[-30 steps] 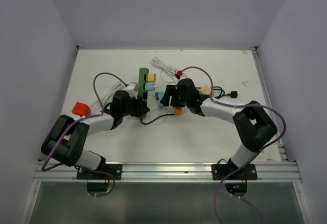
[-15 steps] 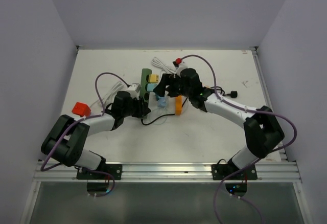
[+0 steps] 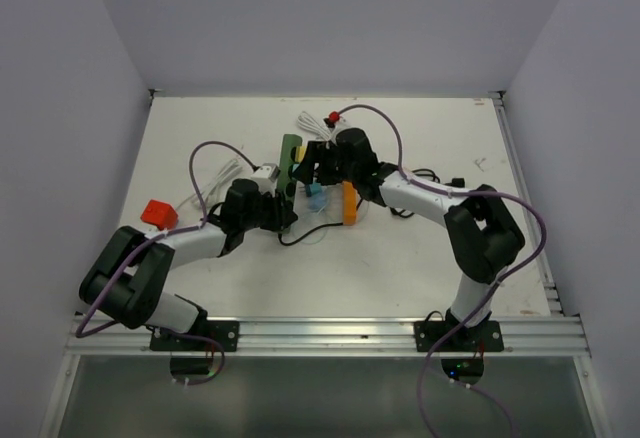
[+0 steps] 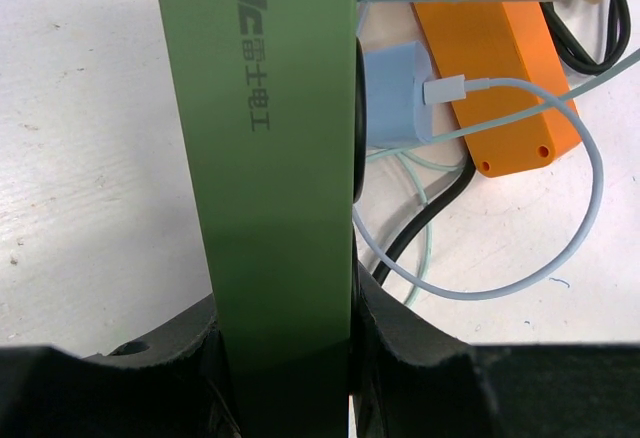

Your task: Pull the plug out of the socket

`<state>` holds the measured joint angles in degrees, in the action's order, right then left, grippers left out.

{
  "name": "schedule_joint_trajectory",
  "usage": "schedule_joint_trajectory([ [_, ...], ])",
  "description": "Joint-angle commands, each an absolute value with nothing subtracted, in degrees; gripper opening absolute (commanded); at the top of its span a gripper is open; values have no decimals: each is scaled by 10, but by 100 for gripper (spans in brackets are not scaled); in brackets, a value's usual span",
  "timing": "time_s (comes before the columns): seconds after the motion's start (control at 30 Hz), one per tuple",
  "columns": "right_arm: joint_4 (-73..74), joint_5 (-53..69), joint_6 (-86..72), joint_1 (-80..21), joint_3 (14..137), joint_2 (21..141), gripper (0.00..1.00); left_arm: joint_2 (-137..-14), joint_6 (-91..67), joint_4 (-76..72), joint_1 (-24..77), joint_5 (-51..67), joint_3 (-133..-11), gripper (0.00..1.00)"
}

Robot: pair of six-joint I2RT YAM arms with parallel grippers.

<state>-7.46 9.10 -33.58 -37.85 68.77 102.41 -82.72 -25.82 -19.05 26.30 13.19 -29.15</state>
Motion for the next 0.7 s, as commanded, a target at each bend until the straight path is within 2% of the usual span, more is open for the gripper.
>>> schedule_joint_trajectory([
  [0.0, -114, 115, -357, -377, 700, 1037, 66, -798, -237, -247, 270, 133, -301, 0],
  [0.13, -140, 119, -372, -378, 690, 1039, 48, -795, -236, -252, 272, 134, -298, 0],
  [0.17, -141, 117, -373, -377, 688, 1037, 39, -796, -236, -250, 272, 128, -299, 0],
  [0.2, -139, 115, -372, -378, 689, 1036, 33, -797, -236, -245, 273, 124, -301, 0],
  [0.27, -130, 107, -369, -377, 696, 1033, 21, -807, -232, -229, 277, 94, -315, 0],
  [0.33, -103, 97, -365, -378, 709, 1033, 13, -823, -225, -196, 284, 56, -327, 0],
  [0.47, -80, 91, -367, -379, 720, 1033, 7, -845, -222, -148, 296, -18, -356, 0],
  [0.67, -23, 47, -354, -398, 748, 1035, 2, -878, -215, -70, 319, -130, -394, 0],
])
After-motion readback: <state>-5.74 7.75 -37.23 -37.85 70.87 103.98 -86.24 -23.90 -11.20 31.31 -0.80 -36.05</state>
